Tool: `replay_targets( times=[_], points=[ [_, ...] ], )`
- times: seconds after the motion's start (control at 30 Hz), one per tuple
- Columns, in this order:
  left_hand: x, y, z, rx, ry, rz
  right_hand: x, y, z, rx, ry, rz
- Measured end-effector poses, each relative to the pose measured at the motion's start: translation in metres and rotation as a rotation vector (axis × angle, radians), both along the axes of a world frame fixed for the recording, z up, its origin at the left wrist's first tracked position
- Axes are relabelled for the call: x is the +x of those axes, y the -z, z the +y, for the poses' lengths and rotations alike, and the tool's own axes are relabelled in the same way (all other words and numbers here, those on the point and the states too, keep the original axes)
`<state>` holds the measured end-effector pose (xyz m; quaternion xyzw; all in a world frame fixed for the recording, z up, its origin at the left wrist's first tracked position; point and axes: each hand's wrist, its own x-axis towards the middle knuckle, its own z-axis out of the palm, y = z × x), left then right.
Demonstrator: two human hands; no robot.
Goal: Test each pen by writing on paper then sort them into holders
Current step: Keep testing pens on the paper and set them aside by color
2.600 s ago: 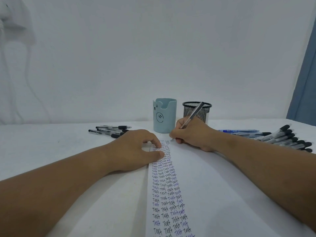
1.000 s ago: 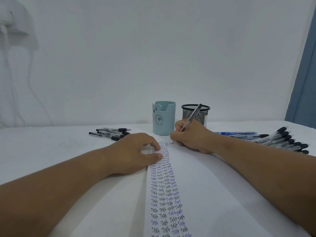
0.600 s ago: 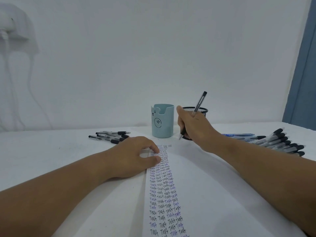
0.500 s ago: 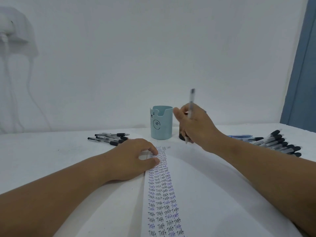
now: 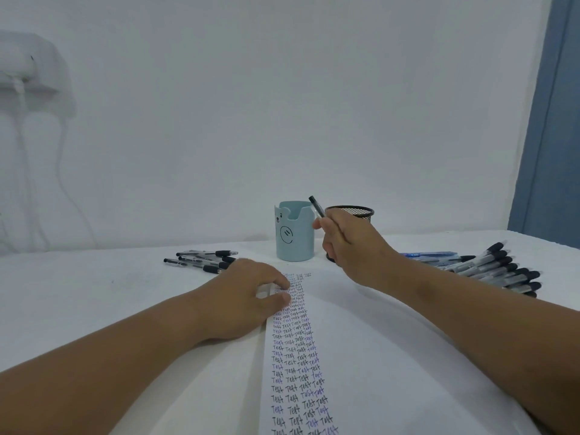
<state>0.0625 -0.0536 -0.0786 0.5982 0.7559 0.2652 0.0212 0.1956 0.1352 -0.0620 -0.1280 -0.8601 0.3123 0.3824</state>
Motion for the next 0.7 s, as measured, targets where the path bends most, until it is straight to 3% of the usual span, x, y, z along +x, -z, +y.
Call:
replay_targets(
  times=[0.13, 0.27, 0.53, 0.7],
  points=[
    [0.009, -0.002, -0.001, 0.139, -0.017, -0.099, 0.019, -0.029, -0.005, 0.016, -0.013, -0.090],
    [0.021, -0.004, -0.003, 0.001, -0.001, -0.055, 0.057, -0.066, 0.012, 0.221, 0.108, -0.228],
    [0.026, -0.004, -0.003, -0.058, 0.069, -0.044, 0.168, -0.062, 0.051, 0.259, 0.318, -0.589],
    [0.027, -0.005, -0.003, -0.085, 0.064, -0.058, 0.202, -0.051, 0.056, 0.218, 0.387, -0.522]
  ],
)
